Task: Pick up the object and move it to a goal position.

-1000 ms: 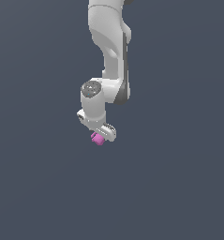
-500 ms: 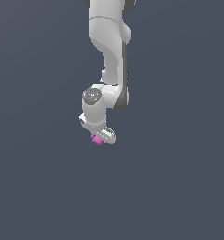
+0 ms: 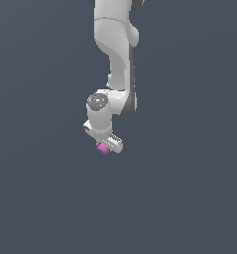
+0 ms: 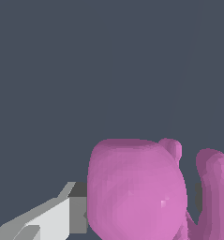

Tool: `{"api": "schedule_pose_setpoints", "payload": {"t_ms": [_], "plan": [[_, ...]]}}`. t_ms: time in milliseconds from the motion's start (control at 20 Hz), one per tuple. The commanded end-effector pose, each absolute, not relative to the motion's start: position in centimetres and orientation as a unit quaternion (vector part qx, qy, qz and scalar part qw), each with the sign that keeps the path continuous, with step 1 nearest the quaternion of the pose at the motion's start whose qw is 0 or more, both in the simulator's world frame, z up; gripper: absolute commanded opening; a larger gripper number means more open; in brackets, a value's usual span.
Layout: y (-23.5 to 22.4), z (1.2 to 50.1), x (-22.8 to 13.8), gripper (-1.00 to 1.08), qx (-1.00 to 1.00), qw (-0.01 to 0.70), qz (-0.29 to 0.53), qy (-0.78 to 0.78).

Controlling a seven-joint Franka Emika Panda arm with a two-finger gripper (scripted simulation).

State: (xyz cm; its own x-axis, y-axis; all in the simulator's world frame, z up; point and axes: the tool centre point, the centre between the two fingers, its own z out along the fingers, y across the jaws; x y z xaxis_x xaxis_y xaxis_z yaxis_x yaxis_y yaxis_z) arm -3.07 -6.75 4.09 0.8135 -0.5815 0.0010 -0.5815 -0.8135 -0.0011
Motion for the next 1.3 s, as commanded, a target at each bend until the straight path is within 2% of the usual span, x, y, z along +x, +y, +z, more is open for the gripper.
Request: {"api": "schedule_pose_setpoints", "payload": {"t_ms": [0,1250], "plan": [[-6.8,4.1,-3.1,-1.0,-0.952,0.0,-0.001,0.305],[-12.9,11.2,1.6,-1.0,-0.952,0.0,0.0,0.306]]}}
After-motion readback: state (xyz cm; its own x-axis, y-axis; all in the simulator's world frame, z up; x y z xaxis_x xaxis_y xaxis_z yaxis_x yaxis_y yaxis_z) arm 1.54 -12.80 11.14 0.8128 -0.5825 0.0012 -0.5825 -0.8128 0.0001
